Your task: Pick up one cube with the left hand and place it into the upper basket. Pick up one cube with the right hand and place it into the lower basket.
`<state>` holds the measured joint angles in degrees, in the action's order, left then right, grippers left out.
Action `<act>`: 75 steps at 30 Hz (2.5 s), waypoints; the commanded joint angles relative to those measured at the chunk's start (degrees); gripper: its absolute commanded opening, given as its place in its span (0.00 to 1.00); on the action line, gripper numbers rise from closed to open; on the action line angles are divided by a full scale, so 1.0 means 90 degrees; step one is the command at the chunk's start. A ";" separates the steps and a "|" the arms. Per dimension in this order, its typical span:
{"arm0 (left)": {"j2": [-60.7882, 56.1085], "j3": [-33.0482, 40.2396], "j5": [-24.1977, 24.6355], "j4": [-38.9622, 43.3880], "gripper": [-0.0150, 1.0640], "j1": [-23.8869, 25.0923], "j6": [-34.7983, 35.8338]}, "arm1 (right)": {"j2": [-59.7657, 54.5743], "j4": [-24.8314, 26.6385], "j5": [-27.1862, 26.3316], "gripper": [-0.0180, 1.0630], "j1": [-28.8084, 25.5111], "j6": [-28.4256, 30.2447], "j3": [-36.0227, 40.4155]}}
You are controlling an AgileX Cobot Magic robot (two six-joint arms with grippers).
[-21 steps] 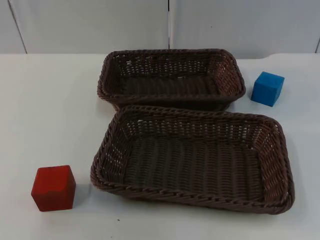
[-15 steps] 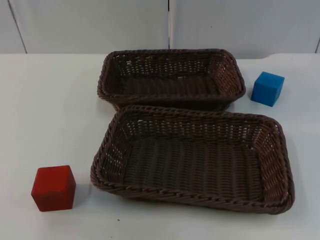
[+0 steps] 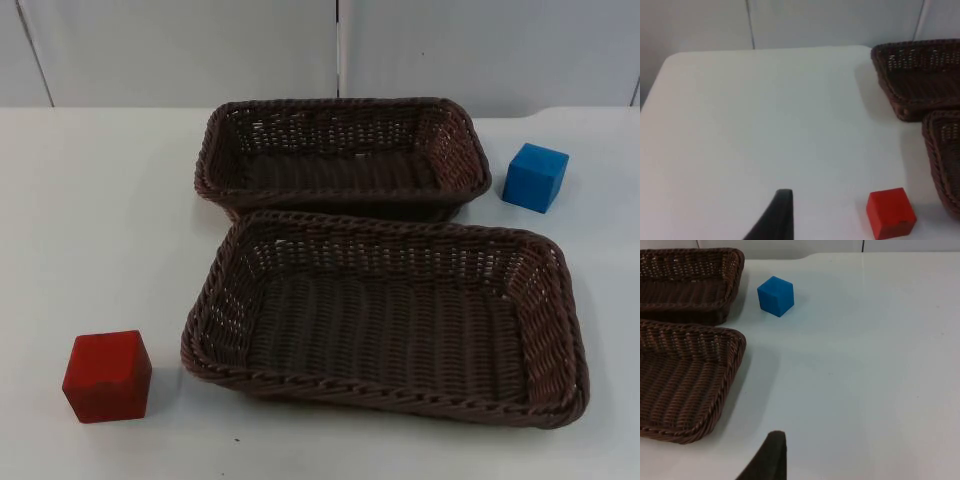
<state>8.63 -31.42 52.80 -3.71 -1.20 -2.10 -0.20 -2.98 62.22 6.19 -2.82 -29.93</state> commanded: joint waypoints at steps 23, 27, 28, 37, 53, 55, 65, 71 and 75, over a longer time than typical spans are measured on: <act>0.1750 -0.0047 -0.1473 -0.1473 0.99 0.0021 -0.1415 | 0.0022 0.0032 -0.0050 0.99 -0.0037 0.0021 0.0030; 0.2091 -0.0047 -0.1473 -0.1761 0.99 0.0021 -0.1771 | 0.0022 0.0032 -0.0050 0.99 -0.0037 0.0021 0.0030; 0.2204 -0.0047 -0.1473 -0.1864 0.99 0.0021 -0.1875 | 0.0022 0.0032 -0.0050 0.99 -0.0037 0.0021 0.0030; 0.3319 -0.0047 -0.1474 -0.3666 0.99 0.0021 -0.3835 | 0.0022 0.0032 -0.0050 0.99 -0.0037 0.0021 0.0030; 0.5281 -0.0047 -0.1452 -0.4879 0.99 0.0021 -0.4393 | 0.0022 0.0032 -0.0050 0.99 -0.0037 0.0021 0.0030; 0.5364 -0.0047 -0.1452 -0.4897 0.99 -0.0007 -0.4393 | 0.0022 0.0032 -0.0050 0.99 -0.0037 0.0008 0.0030; 0.6064 -0.0047 -0.2329 -0.4898 0.99 -0.0627 -0.4155 | 0.0022 0.0032 -0.0050 0.99 -0.0037 0.0008 0.0030; 0.6672 -0.0047 -0.2729 -0.4353 0.99 -0.0755 -0.3634 | 0.0022 0.0032 -0.0050 0.99 -0.0037 0.0008 0.0030; 0.7097 -0.0047 -0.2900 -0.3953 0.99 -0.0755 -0.3178 | 0.0022 0.0032 -0.0050 0.99 -0.0037 0.0008 0.0030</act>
<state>70.58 -31.51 28.02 -41.59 -7.78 -33.39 -0.20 -2.98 62.22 6.19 -2.82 -29.93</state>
